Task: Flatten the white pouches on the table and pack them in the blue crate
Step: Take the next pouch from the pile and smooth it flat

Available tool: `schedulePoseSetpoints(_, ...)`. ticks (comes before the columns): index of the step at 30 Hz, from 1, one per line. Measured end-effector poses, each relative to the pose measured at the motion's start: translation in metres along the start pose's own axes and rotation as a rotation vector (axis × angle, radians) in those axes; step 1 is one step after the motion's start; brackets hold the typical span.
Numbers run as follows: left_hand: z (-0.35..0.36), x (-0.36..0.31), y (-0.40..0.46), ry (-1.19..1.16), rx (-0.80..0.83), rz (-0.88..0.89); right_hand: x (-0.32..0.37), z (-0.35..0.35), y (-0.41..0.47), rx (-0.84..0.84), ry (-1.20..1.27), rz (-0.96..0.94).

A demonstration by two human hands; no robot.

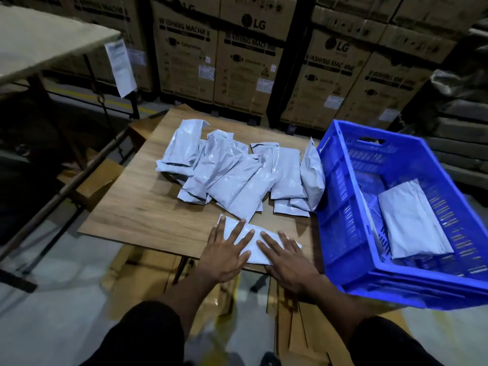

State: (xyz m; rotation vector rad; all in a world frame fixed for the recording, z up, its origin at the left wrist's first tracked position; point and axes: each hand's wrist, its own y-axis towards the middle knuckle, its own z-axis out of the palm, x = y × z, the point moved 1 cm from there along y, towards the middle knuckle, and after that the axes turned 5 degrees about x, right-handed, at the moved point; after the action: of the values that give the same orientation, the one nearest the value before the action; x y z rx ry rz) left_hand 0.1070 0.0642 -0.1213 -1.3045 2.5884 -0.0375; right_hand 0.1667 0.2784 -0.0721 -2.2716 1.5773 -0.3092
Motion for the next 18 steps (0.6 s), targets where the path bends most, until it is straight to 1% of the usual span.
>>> schedulePoseSetpoints(3,-0.008,-0.001,-0.004,-0.043,0.051,-0.024,0.000,-0.004,0.003,0.021,0.078,0.008)
schedulePoseSetpoints(5,-0.012,0.000,-0.009,0.036,0.063,0.019,-0.003,-0.008,0.002,0.007,0.168,0.006)
schedulePoseSetpoints(8,-0.022,0.005,-0.011,0.132,0.073,-0.049,0.000,-0.016,-0.001,-0.011,0.162,-0.021)
schedulePoseSetpoints(10,-0.037,0.006,-0.010,0.160,0.057,-0.061,0.013,-0.023,-0.010,-0.078,0.085,-0.097)
schedulePoseSetpoints(12,-0.047,0.006,-0.006,0.140,-0.002,-0.055,0.027,-0.027,-0.020,-0.163,-0.082,-0.268)
schedulePoseSetpoints(13,-0.051,0.008,-0.002,0.128,-0.001,-0.035,0.030,-0.026,-0.021,-0.188,-0.184,-0.350)
schedulePoseSetpoints(14,-0.057,0.009,0.000,0.111,0.016,-0.030,0.031,-0.025,-0.021,-0.192,-0.275,-0.389)
schedulePoseSetpoints(16,-0.071,0.007,0.003,0.088,0.054,-0.017,0.028,-0.027,-0.012,-0.152,-0.372,-0.340)
schedulePoseSetpoints(18,-0.080,0.005,0.005,0.054,0.085,0.020,0.024,-0.036,-0.001,-0.133,-0.365,-0.261)
